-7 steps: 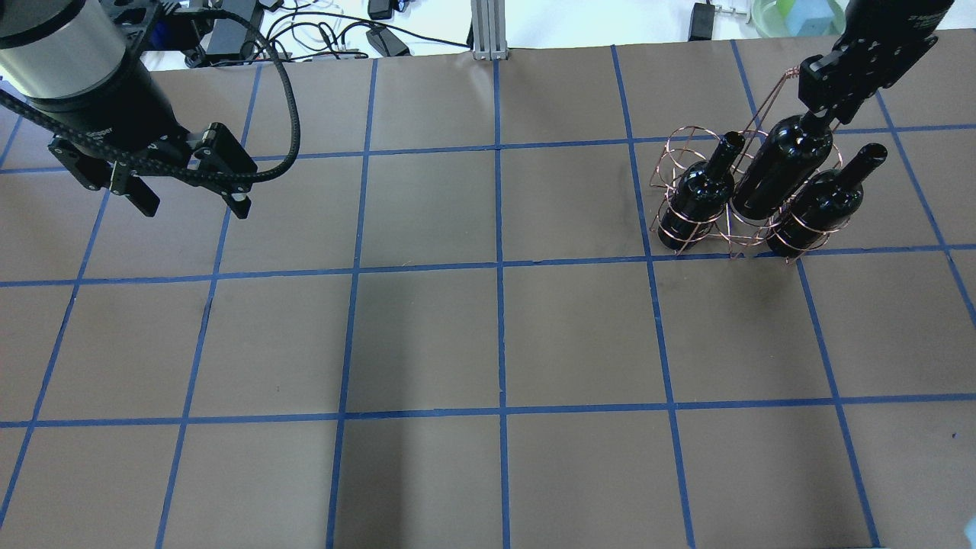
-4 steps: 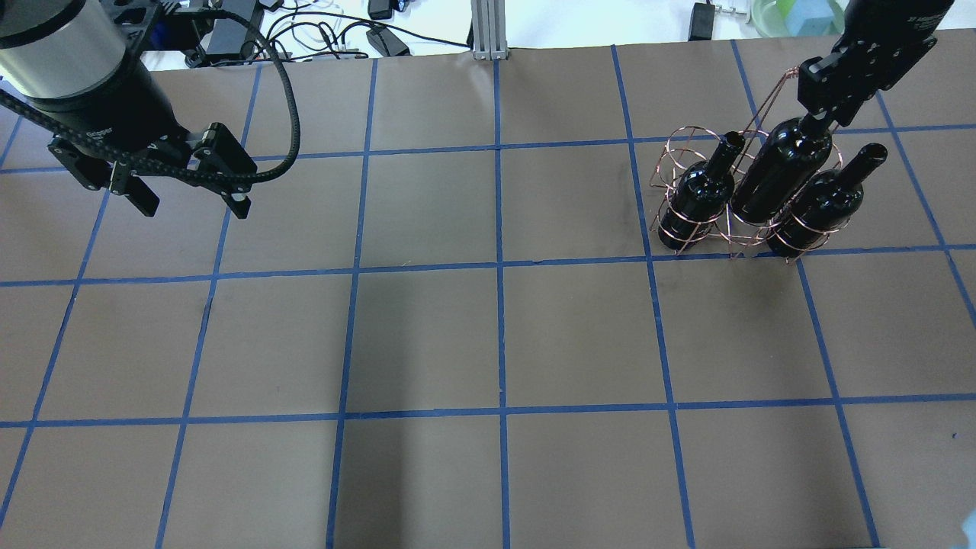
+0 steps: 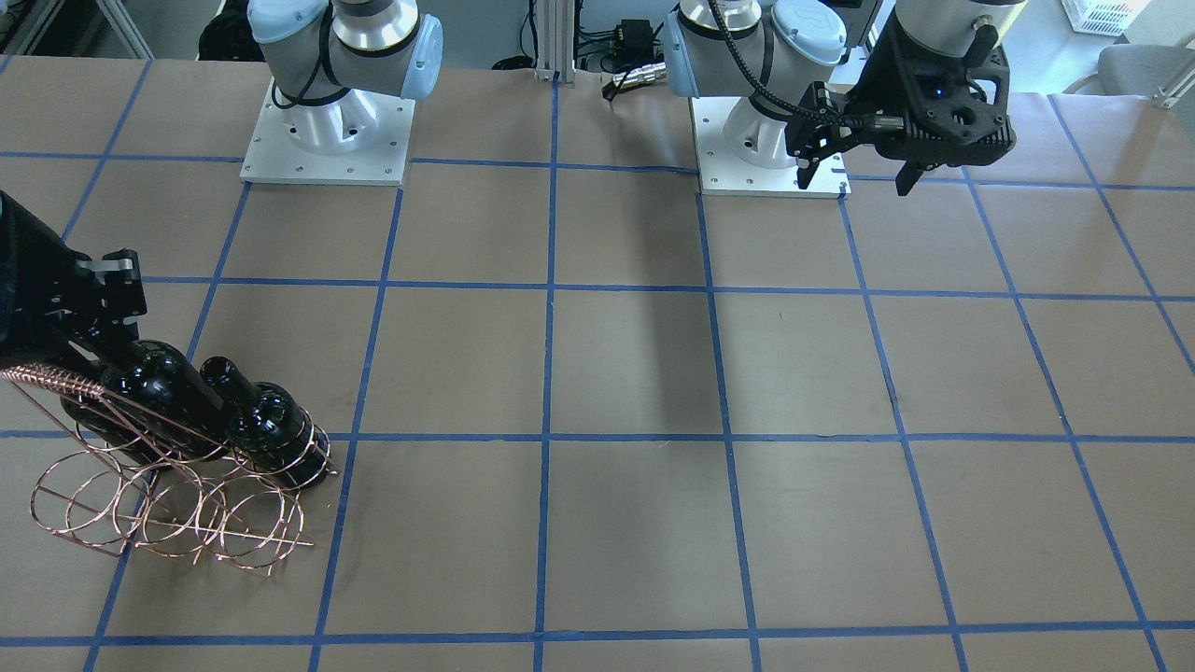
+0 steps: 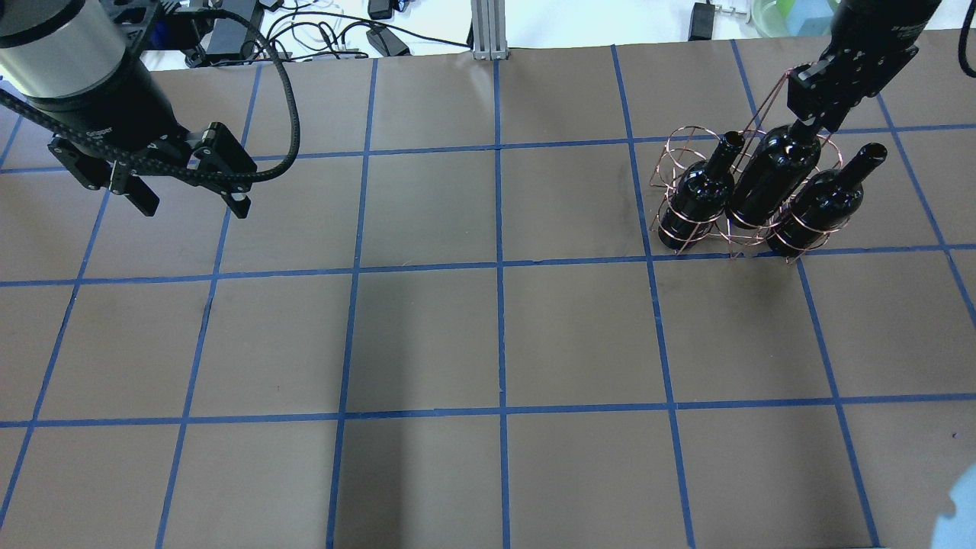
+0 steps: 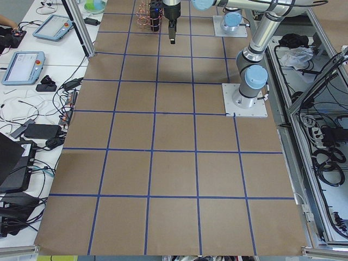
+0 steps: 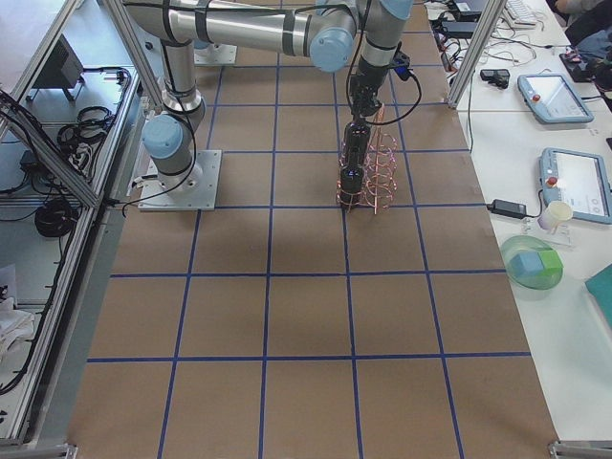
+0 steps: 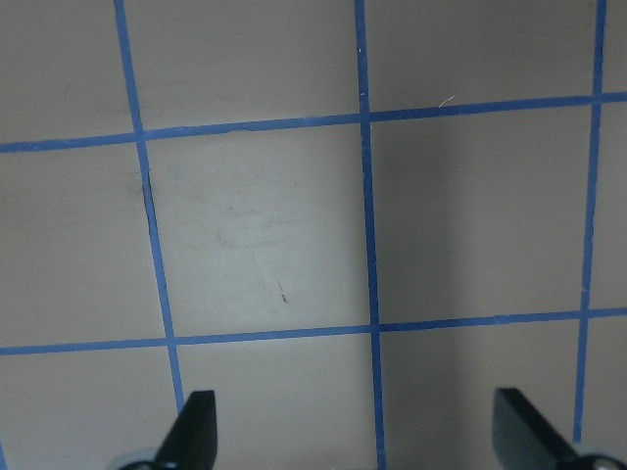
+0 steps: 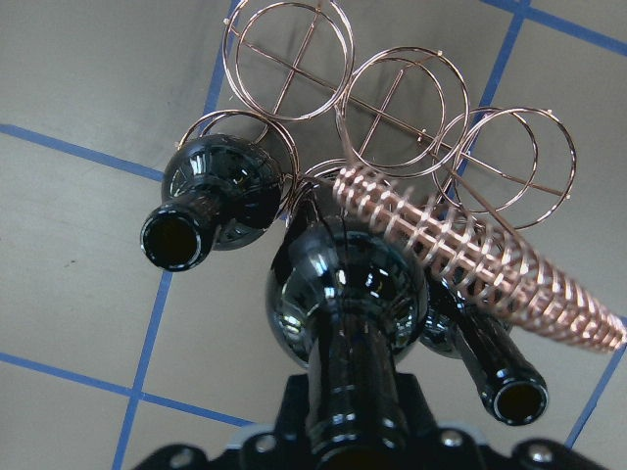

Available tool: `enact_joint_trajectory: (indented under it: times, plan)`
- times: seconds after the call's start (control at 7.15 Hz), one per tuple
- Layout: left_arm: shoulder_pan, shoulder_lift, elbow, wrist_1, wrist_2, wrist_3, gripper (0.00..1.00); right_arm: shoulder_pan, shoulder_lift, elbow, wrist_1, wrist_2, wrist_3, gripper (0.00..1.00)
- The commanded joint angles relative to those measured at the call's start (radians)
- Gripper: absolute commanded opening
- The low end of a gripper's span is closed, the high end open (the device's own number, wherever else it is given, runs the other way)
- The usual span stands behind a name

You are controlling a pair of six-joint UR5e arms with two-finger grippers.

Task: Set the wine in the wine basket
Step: 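Push the bottle deeper into the rack with the right gripper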

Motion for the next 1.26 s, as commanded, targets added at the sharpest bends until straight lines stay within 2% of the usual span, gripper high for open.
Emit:
enact_joint_trajectory:
  times: [0.0, 1.12]
  plan:
    - [0.0, 0.0, 0.0, 0.0, 0.0, 0.002, 1.0, 0.0, 0.026, 0.004, -0.02, 0.0, -0.001, 0.0]
    - [0.0, 0.0, 0.0, 0.0, -0.002, 0.002, 1.0, 0.0, 0.063, 0.018, -0.035, 0.002, 0.015, 0.0]
